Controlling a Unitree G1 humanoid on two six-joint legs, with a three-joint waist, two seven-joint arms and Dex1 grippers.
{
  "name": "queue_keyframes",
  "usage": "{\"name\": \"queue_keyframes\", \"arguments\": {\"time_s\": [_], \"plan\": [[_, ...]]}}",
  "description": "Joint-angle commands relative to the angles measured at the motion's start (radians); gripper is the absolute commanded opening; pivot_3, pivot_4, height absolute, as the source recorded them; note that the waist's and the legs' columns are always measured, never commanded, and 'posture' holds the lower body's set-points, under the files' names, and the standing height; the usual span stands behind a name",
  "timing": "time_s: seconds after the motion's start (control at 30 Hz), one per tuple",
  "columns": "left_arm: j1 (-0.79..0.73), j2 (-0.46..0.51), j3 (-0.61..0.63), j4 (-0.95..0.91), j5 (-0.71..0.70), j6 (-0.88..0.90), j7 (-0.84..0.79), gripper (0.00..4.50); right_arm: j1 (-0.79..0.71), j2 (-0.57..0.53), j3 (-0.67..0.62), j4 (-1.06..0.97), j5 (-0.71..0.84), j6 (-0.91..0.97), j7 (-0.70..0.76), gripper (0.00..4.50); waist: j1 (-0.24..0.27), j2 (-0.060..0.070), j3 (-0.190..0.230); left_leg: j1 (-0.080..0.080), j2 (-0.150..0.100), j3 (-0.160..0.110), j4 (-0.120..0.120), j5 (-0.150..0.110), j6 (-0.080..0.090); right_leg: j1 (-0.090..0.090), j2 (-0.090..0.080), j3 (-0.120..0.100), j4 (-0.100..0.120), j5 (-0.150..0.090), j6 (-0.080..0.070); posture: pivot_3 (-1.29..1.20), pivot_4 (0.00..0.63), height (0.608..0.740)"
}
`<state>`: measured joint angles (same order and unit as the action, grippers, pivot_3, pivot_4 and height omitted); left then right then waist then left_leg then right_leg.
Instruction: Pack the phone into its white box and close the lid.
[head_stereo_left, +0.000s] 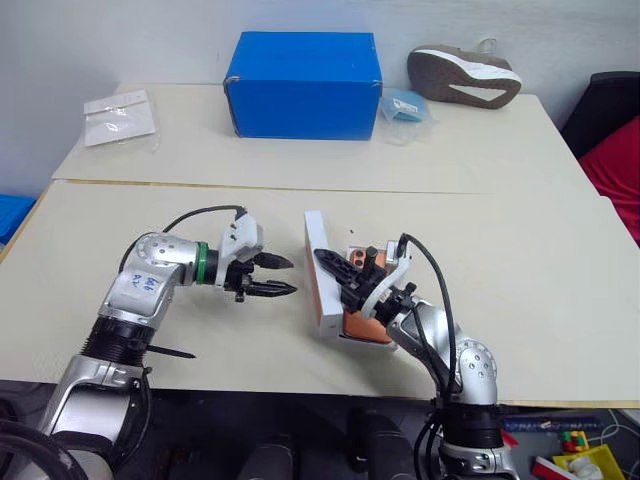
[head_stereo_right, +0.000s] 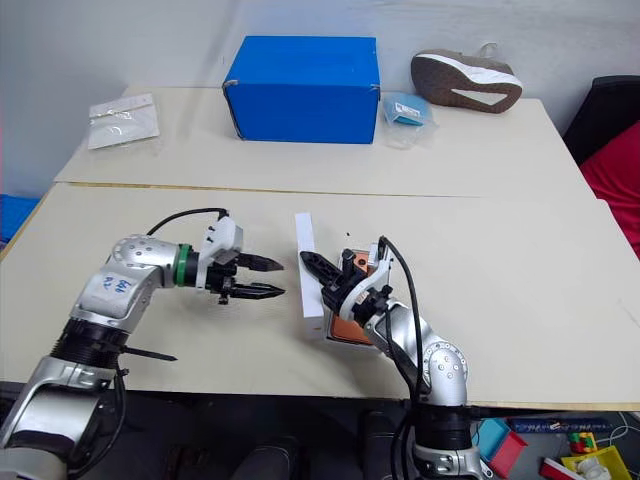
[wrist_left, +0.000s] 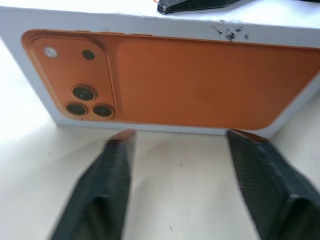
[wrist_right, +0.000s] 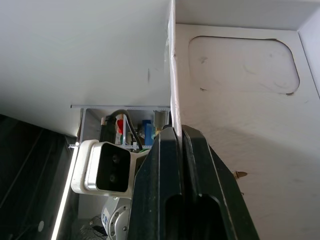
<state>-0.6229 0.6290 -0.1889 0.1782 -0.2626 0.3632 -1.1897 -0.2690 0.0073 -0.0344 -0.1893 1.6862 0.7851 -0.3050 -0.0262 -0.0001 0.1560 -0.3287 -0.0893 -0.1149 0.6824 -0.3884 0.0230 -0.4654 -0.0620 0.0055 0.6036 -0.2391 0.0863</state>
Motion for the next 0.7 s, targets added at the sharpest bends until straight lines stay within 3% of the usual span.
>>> {"name": "queue_keyframes", "arguments": {"time_s": [0.03, 0.17, 0.2, 0.3, 0.53, 0.7], "plan": [[-0.022, -0.028, -0.017, 0.014, 0.03, -0.023, 0.019, 1.31, 0.012, -0.03, 0.024, -0.027, -0.05, 0.027, 0.051, 0.0, 0.0, 0.0, 0.0, 0.0, 0.0, 0.0, 0.0, 0.0, 0.0, 0.0, 0.0, 0.0, 0.0, 0.0, 0.0, 0.0, 0.15, 0.74], [-0.035, -0.061, -0.033, 0.039, 0.059, -0.038, 0.033, 0.15, 0.022, -0.056, 0.037, -0.041, -0.071, 0.04, 0.079, 0.0, 0.001, -0.001, 0.0, 0.0, 0.0, 0.0, 0.0, 0.0, 0.0, 0.0, 0.0, 0.0, 0.0, 0.0, 0.0, 0.0, 0.15, 0.74], [-0.037, -0.066, -0.035, 0.045, 0.065, -0.043, 0.034, 0.01, 0.025, -0.058, 0.036, -0.044, -0.07, 0.041, 0.08, 0.2, 0.001, -0.001, -0.001, 0.0, 0.0, 0.0, 0.0, 0.0, 0.0, 0.0, 0.0, 0.0, 0.0, 0.0, 0.0, 0.0, 0.15, 0.74], [-0.046, -0.082, -0.04, 0.067, 0.078, -0.057, 0.038, 0.0, 0.034, -0.062, 0.024, -0.053, -0.034, 0.043, 0.066, 0.94, 0.002, -0.001, -0.001, 0.0, 0.0, 0.0, 0.0, 0.0, 0.0, 0.0, 0.0, 0.0, 0.0, 0.0, 0.0, 0.0, 0.15, 0.74], [-0.063, -0.12, -0.048, 0.081, 0.086, -0.074, 0.029, 0.0, 0.079, -0.183, -0.019, -0.191, 0.074, 0.051, 0.023, 3.22, 0.007, -0.001, -0.001, -0.001, 0.0, 0.0, 0.001, 0.0, 0.0, 0.0, -0.001, 0.0, -0.001, 0.0, 0.0, 0.0, 0.15, 0.74], [-0.086, -0.165, -0.065, 0.102, 0.094, -0.09, 0.027, 0.0, 0.111, -0.383, -0.052, -0.285, 0.109, 0.09, 0.068, 3.22, 0.026, -0.001, -0.001, -0.002, 0.0, 0.0, 0.001, 0.0, 0.0, 0.0, 0.0, 0.0, -0.003, 0.001, 0.002, 0.0, 0.15, 0.74]]}}
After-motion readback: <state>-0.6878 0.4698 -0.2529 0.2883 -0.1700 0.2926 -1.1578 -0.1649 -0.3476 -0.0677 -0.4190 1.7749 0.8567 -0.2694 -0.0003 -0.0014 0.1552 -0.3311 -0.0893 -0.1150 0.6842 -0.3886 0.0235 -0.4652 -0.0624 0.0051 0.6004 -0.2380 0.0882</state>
